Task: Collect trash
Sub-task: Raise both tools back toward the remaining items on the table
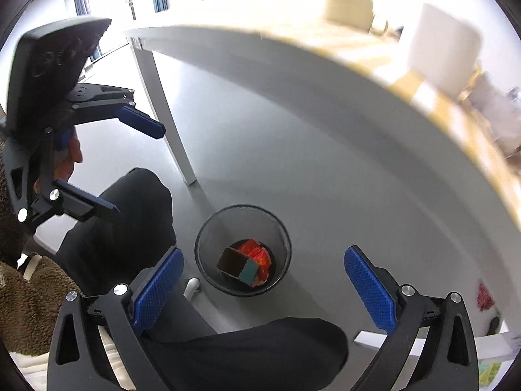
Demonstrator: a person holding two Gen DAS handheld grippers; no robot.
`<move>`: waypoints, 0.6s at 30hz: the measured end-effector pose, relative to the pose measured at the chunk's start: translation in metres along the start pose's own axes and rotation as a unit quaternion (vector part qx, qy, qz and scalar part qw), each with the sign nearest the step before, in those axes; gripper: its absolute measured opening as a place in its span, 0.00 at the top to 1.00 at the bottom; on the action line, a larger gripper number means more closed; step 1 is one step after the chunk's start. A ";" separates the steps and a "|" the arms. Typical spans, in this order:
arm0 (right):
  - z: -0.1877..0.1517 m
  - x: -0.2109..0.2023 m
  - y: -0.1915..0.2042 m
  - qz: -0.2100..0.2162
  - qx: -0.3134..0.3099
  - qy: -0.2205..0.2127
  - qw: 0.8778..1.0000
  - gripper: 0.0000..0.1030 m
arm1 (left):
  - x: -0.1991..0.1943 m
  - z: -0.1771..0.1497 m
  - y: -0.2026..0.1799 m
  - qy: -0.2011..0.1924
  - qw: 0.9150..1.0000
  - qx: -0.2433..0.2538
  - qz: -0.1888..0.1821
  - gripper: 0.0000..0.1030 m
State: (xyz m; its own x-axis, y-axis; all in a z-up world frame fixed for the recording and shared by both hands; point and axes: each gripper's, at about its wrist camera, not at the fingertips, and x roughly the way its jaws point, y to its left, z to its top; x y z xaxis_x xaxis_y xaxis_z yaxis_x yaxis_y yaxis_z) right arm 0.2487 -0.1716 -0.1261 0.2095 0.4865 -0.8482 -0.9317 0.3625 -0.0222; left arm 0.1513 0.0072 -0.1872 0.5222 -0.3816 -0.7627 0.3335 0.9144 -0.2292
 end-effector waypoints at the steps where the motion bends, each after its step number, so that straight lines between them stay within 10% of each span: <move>1: 0.000 -0.007 0.000 -0.004 -0.003 -0.006 1.000 0.03 | -0.007 0.000 -0.002 -0.005 1.000 0.007 -0.004 0.04; 18: 0.008 -0.102 -0.034 -0.020 0.045 -0.113 0.992 0.03 | -0.085 0.034 -0.028 -0.150 0.987 0.047 0.044 0.04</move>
State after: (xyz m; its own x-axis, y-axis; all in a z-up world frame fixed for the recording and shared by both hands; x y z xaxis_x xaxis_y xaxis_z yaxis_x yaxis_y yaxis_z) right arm 0.2620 -0.2269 -0.0347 0.3167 0.6324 -0.7070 -0.8933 0.4494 0.0018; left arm 0.1244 0.0096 -0.0954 0.7565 -0.3370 -0.5605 0.3410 0.9346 -0.1016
